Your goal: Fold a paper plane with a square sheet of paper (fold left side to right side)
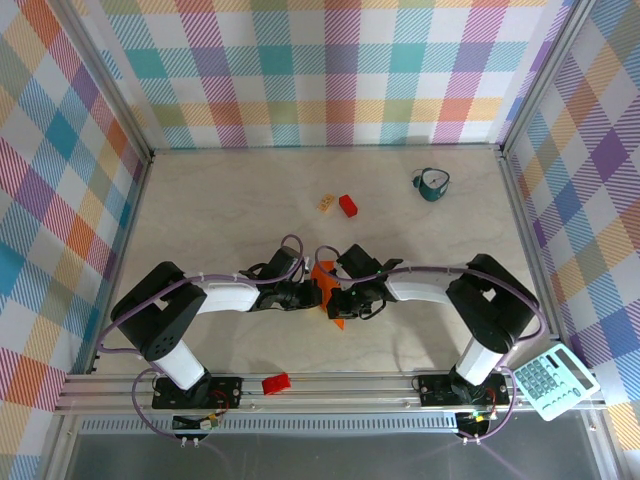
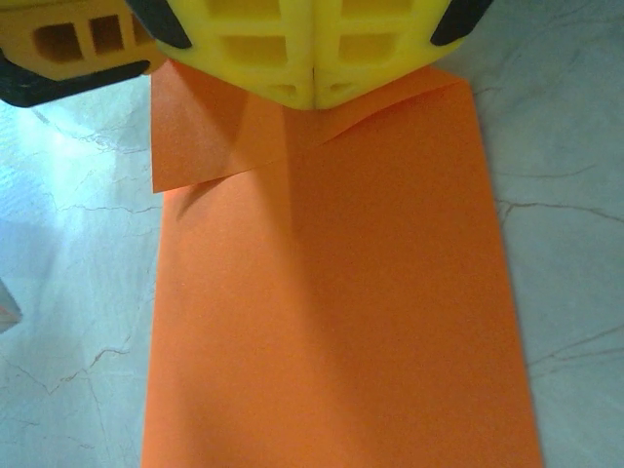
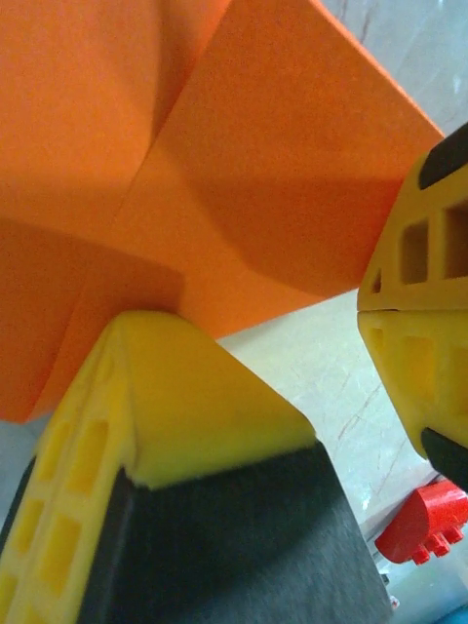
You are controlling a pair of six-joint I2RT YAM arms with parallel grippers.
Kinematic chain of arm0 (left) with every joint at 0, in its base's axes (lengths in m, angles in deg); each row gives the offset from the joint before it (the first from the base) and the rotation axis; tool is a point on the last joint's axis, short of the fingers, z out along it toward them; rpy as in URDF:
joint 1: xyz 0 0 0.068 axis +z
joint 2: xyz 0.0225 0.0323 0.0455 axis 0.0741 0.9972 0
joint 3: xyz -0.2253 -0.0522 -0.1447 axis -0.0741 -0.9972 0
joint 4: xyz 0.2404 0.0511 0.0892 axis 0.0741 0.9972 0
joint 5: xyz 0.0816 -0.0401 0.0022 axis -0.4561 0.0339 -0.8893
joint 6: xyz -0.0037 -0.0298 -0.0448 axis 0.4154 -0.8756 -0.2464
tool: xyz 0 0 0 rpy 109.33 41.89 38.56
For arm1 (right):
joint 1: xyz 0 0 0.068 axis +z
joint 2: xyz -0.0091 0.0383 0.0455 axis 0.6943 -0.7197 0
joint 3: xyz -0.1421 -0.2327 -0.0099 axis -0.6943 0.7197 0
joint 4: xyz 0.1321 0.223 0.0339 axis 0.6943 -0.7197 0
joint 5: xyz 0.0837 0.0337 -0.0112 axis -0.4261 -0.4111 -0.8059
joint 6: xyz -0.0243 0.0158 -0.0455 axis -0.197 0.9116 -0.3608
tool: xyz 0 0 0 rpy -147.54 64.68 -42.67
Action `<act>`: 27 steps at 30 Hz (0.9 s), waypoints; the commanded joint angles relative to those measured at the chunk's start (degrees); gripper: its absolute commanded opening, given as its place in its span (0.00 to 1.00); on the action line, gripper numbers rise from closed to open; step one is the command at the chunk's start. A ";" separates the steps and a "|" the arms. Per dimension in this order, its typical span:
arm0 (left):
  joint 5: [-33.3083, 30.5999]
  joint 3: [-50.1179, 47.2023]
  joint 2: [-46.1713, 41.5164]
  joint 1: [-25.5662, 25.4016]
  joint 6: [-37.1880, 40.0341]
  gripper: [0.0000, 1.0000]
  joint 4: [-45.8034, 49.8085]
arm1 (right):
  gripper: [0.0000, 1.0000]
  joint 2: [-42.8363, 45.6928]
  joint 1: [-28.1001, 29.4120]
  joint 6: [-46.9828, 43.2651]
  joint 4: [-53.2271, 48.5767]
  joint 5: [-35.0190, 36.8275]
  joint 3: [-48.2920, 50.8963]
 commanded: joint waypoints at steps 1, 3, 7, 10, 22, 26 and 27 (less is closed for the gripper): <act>-2.08 -0.93 1.01 -0.80 -0.88 0.00 5.82 | 0.00 -1.74 0.31 0.01 0.30 0.49 -2.11; -2.27 -0.93 0.99 -0.78 -1.05 0.00 5.98 | 0.00 -2.29 0.31 -0.21 -0.32 1.09 -2.59; -2.82 -0.89 0.73 -0.80 -1.50 0.00 6.41 | 0.00 -2.60 0.33 -0.47 -1.09 1.32 -2.39; -3.28 -0.85 0.87 -0.76 -1.79 0.00 6.67 | 0.00 -2.29 0.33 -0.34 -2.14 1.32 -1.49; -4.28 -0.76 1.24 -0.47 -3.69 0.00 7.35 | 0.00 3.11 0.58 1.80 -3.69 -1.93 6.57; -3.93 -1.27 1.36 -0.62 -5.58 0.00 5.81 | 0.00 6.76 0.50 0.80 -7.45 0.16 7.54; -3.84 -1.36 1.37 -0.62 -5.97 0.00 5.56 | 0.00 7.51 0.38 0.33 -8.36 0.59 7.40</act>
